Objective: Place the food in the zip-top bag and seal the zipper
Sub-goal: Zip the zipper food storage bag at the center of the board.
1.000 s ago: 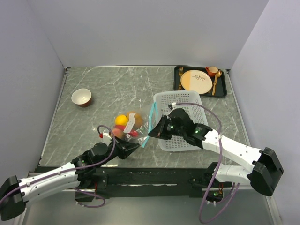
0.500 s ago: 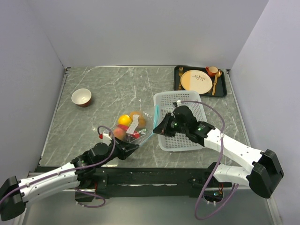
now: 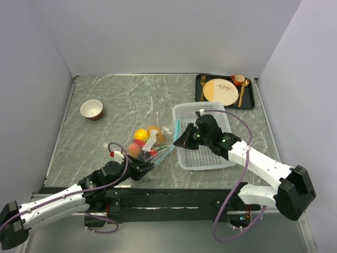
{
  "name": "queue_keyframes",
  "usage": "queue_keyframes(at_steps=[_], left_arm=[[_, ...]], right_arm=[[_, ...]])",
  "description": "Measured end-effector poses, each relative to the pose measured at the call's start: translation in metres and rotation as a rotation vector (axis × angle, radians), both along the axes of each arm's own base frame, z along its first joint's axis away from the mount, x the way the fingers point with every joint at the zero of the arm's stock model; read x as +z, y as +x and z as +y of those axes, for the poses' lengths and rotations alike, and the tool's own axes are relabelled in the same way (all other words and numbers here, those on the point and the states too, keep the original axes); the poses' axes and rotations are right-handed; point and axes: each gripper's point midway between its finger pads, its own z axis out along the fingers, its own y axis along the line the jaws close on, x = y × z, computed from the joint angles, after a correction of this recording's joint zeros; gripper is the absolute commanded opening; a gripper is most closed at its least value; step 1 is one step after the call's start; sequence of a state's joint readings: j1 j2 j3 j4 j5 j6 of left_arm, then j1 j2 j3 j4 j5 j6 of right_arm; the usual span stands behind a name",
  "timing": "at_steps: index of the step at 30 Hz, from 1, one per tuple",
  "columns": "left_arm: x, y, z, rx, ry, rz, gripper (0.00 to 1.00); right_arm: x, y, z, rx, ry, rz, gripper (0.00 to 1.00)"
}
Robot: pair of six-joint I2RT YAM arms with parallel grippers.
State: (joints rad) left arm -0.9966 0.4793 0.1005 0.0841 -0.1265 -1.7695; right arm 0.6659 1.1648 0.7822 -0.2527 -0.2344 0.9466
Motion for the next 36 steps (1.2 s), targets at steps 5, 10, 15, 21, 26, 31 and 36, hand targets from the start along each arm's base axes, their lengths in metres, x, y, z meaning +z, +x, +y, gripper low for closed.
queue_keyframes(at_steps=[5,10,15,21,26,31,36], left_arm=[[0.0,-0.001,0.002,0.003,0.001,0.0,0.01],[-0.002,-0.002,0.004,0.004,0.008,0.005,0.01],[-0.002,-0.003,0.006,0.006,0.01,0.006,0.01],[-0.002,-0.003,0.01,0.015,0.011,0.007,0.01],[-0.003,-0.004,0.013,0.022,0.015,0.008,0.01],[-0.003,-0.004,0.015,0.029,0.018,0.007,0.01],[-0.006,-0.005,0.017,0.03,0.026,0.013,0.01]], right_arm=[[-0.002,0.004,-0.003,0.0,-0.01,-0.002,0.11],[-0.001,0.011,-0.003,0.001,-0.012,-0.001,0.11],[0.001,0.019,-0.005,-0.006,-0.022,-0.008,0.12],[0.001,0.029,-0.009,-0.014,-0.03,-0.013,0.11],[0.003,0.034,-0.011,-0.016,-0.031,-0.02,0.11],[0.008,0.043,-0.014,-0.027,-0.031,-0.032,0.11],[0.01,0.057,-0.02,-0.049,-0.037,-0.042,0.11]])
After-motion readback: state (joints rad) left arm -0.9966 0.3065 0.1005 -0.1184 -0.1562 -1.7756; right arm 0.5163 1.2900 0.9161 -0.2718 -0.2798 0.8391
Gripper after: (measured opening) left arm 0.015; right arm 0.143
